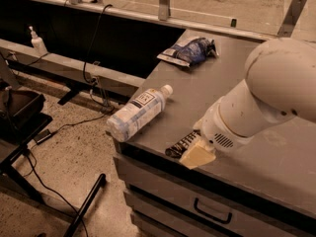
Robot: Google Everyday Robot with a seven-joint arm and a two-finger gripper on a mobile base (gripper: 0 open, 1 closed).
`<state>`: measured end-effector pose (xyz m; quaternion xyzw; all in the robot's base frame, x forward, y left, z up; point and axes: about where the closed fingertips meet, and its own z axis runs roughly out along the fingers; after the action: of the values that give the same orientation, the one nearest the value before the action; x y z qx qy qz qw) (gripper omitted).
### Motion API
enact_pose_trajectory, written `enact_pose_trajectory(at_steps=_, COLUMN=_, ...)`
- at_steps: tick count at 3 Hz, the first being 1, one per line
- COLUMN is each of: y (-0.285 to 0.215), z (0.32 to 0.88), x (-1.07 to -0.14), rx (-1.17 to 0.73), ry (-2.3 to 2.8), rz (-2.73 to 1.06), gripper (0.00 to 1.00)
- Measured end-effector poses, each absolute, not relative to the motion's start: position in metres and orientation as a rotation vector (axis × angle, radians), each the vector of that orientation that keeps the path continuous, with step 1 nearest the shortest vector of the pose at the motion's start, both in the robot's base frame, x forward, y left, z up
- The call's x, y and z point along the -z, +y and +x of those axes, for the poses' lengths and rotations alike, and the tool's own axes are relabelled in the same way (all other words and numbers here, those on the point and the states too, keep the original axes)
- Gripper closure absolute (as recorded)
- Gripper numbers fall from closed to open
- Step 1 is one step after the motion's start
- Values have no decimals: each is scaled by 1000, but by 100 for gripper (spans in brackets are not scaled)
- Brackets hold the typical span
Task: Move rxbar chocolate near blue chip bag
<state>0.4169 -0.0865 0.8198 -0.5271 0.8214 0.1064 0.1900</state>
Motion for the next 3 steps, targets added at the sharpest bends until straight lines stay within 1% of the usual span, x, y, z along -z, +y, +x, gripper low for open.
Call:
enact_pose_trajectory(at_steps=1, y=-87, z=417, x=-820, rx=-299, ry=2309, rz=-1481, gripper=100)
enact_pose_trajectory(at_steps=3, y=-87, z=417, x=-820, rx=-299, ry=2309, rz=-1482, gripper=56)
